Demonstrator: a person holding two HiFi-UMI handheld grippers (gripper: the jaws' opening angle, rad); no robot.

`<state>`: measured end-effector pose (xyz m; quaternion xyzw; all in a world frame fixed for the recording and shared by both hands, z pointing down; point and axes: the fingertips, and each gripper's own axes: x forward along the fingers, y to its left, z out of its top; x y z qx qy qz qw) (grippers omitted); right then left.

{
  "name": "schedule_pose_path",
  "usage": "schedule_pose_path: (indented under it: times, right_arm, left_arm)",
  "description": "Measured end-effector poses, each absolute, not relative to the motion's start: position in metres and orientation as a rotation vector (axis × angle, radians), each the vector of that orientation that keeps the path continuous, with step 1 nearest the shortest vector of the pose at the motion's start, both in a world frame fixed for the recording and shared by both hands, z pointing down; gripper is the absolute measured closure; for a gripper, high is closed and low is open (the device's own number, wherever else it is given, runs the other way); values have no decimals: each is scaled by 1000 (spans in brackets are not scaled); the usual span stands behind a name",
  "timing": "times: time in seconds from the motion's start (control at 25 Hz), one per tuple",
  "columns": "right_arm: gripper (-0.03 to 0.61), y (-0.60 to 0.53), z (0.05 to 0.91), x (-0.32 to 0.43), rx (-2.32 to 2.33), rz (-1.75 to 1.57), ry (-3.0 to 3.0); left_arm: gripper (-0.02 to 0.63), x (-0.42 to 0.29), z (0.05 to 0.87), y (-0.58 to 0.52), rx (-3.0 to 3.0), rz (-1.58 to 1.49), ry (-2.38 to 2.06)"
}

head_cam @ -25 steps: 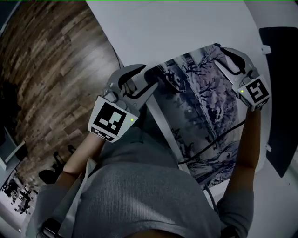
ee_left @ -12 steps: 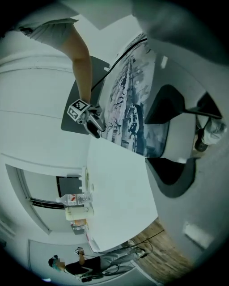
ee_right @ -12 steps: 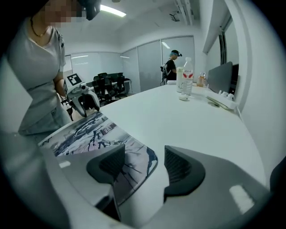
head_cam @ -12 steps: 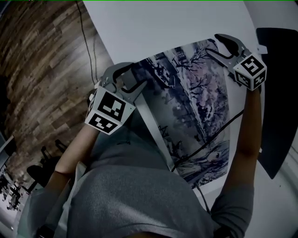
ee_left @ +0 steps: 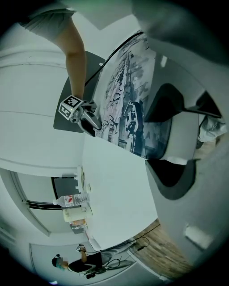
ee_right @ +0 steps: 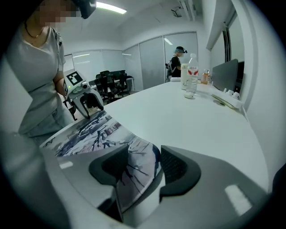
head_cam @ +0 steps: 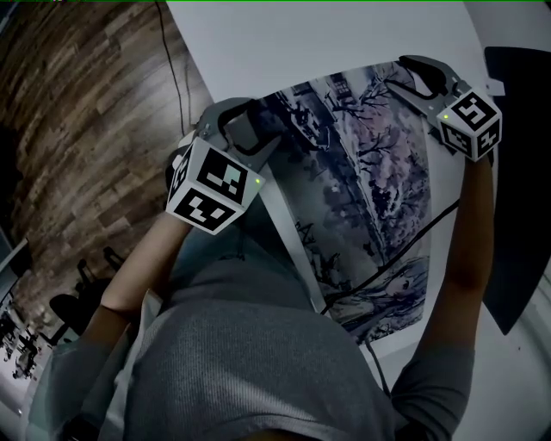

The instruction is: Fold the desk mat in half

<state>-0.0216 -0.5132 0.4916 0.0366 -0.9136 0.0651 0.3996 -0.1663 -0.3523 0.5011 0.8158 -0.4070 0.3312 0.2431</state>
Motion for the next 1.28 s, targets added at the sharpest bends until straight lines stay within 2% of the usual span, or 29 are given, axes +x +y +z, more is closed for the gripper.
schedule_pose_path:
  times: [0.08, 0.12, 0.2, 0.36, 0.44, 0.52, 0.68, 1.28]
  right_arm:
    - [390, -506, 491, -22, 51, 128, -2316]
    - [415, -502, 490, -23, 15, 95, -2319]
    - [490, -493, 489, -26, -55, 33, -2324]
    - [520, -488, 489, -28, -85, -10, -2331]
    - [535, -486, 488, -27, -84, -15, -2340]
    - [546, -485, 483, -26, -73, -4, -2366]
    - [546, -481, 462, -21, -66, 1, -2435]
    - [546, -436, 420, 37, -106, 125, -2435]
  left_arm:
    - [363, -162, 500, -352, 2248, 898, -1110]
    - [390, -160, 500, -352, 2260, 891, -1110]
    - [405, -157, 499, -352, 2273, 869, -1117]
    - [429, -162, 496, -356, 2282, 805, -1168]
    - [487, -159, 494, -354, 2298, 790, -1166]
    - [539, -154, 489, -352, 2324, 786, -1170]
    - [566, -150, 476, -348, 2368, 743, -1212]
    - [578, -100, 428, -288, 2590, 649, -1100]
